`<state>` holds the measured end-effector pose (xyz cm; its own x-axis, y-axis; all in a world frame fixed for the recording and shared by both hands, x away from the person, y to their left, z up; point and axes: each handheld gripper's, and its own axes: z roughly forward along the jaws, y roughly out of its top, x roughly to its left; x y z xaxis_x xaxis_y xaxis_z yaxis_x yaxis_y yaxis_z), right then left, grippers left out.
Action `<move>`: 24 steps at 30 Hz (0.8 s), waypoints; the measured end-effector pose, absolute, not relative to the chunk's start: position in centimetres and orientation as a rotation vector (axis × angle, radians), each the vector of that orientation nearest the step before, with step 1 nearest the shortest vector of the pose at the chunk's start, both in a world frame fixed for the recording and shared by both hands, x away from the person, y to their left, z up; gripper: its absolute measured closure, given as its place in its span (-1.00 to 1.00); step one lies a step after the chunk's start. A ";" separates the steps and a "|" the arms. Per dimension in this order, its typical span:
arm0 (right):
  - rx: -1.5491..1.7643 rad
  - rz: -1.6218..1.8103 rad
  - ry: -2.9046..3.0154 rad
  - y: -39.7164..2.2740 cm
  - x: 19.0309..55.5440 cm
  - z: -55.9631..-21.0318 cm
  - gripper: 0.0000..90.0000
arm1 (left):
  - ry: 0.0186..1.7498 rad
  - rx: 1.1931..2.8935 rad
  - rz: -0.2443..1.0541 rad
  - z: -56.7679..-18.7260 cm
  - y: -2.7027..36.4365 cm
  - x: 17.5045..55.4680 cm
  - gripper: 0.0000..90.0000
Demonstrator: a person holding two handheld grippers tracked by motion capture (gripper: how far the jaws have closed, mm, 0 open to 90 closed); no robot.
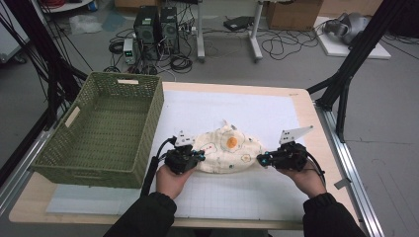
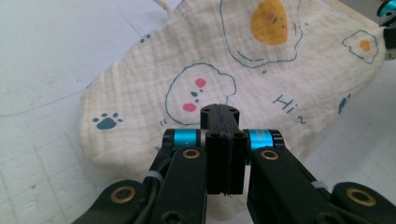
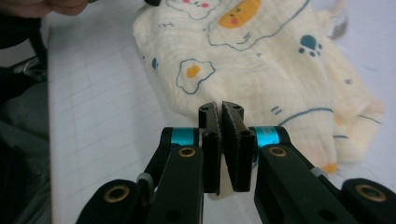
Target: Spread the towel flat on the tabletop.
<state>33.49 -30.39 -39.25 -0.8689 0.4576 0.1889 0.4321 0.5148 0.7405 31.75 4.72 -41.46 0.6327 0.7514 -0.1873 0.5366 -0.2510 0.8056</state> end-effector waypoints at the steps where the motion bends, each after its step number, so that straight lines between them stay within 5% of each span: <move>1: 0.814 1.294 2.704 -30.4 34.0 -39.5 0.91 | 1.027 1.939 0.307 -41.7 4.5 32.1 0.98; 9: 0.941 1.169 2.685 -30.0 38.1 -42.6 0.93 | 1.164 1.904 0.359 -43.5 4.3 35.3 0.98; 18: 0.976 1.180 2.648 -29.7 38.9 -43.4 0.87 | 1.168 1.953 0.393 -44.3 3.9 36.1 0.96; 21: 0.968 1.200 2.615 -30.1 38.4 -42.7 0.74 | 1.140 1.938 0.401 -43.6 4.3 35.7 0.85; 24: 0.942 1.244 2.577 -30.5 37.5 -41.7 0.69 | 1.122 1.931 0.392 -43.2 5.1 35.2 0.50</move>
<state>37.49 -30.46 -41.73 -0.7970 0.5859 0.1466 0.4792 0.4657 0.7440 35.21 5.05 -43.17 0.5491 0.8243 -0.1375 0.5589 -0.2400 0.7938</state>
